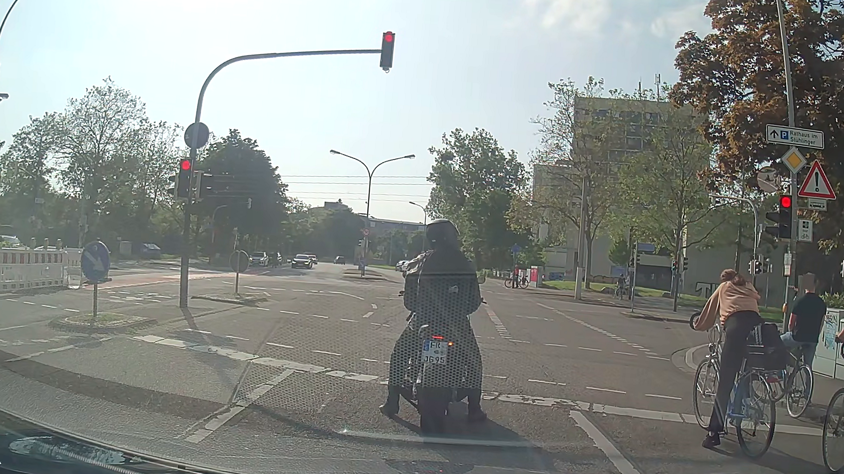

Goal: Follow the waypoints while adhering to traffic rules and regulations

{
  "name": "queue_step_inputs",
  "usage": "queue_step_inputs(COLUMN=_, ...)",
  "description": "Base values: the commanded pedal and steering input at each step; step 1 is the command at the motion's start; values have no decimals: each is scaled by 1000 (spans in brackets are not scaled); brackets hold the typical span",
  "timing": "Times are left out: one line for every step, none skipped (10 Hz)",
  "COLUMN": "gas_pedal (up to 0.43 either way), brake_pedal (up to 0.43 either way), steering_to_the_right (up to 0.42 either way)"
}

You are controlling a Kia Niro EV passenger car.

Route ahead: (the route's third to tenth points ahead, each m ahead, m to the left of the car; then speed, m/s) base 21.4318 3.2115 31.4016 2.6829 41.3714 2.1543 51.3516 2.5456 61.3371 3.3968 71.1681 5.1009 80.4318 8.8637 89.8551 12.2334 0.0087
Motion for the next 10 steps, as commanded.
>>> queue_step_inputs(gas_pedal=0, brake_pedal=232, steering_to_the_right=5)
queue_step_inputs(gas_pedal=0, brake_pedal=238, steering_to_the_right=5)
queue_step_inputs(gas_pedal=0, brake_pedal=232, steering_to_the_right=6)
queue_step_inputs(gas_pedal=0, brake_pedal=238, steering_to_the_right=6)
queue_step_inputs(gas_pedal=0, brake_pedal=238, steering_to_the_right=6)
queue_step_inputs(gas_pedal=0, brake_pedal=232, steering_to_the_right=6)
queue_step_inputs(gas_pedal=0, brake_pedal=232, steering_to_the_right=6)
queue_step_inputs(gas_pedal=0, brake_pedal=238, steering_to_the_right=6)
queue_step_inputs(gas_pedal=0, brake_pedal=238, steering_to_the_right=5)
queue_step_inputs(gas_pedal=0, brake_pedal=232, steering_to_the_right=6)
